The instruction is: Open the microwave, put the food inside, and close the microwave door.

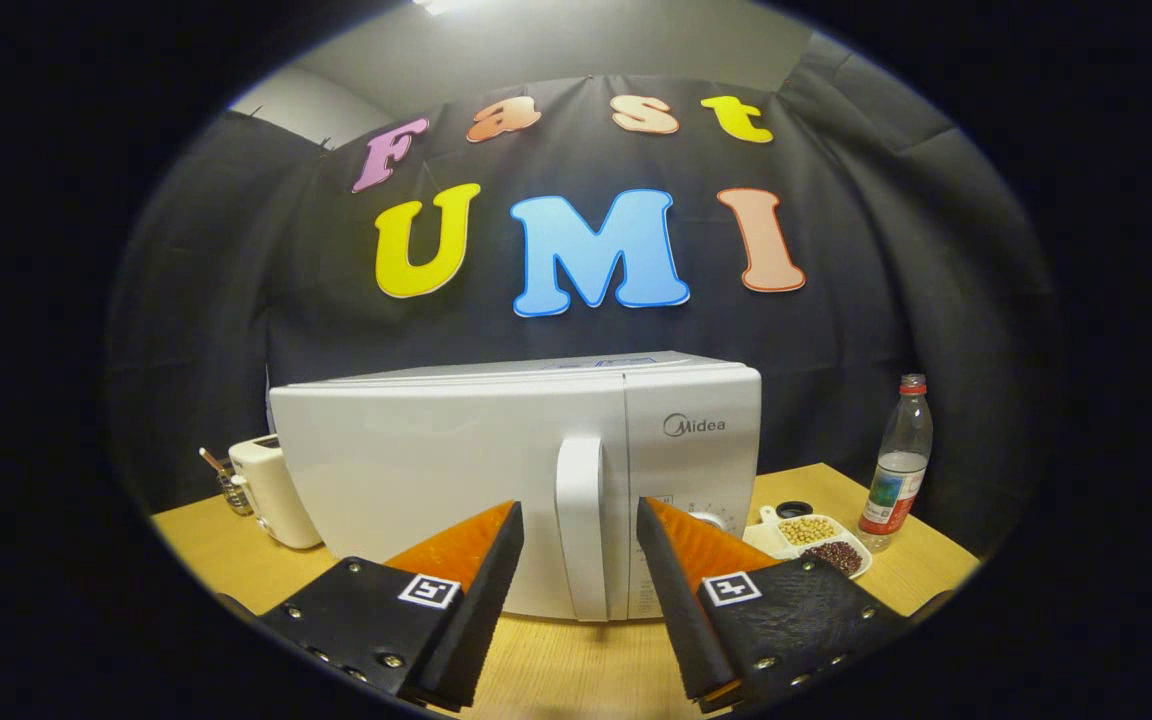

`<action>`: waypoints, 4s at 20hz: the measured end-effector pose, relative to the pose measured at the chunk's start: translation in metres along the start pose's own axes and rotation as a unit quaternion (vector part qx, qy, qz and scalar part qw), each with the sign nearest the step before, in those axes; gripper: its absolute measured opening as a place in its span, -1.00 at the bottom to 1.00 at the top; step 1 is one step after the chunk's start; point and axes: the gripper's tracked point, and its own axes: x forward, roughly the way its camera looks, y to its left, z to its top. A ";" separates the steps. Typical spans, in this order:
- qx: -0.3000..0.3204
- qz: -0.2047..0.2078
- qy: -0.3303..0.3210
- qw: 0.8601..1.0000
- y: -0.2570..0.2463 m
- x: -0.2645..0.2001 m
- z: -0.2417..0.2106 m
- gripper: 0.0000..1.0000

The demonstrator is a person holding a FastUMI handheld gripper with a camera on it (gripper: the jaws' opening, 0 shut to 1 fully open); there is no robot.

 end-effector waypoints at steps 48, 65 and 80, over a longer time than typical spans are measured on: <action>-0.030 0.108 -0.014 0.994 0.259 -0.219 -0.046 -0.83; -0.006 0.045 -0.017 0.999 0.374 -0.245 -0.047 -0.77; -0.053 0.205 -0.111 0.971 0.261 -0.308 0.032 0.88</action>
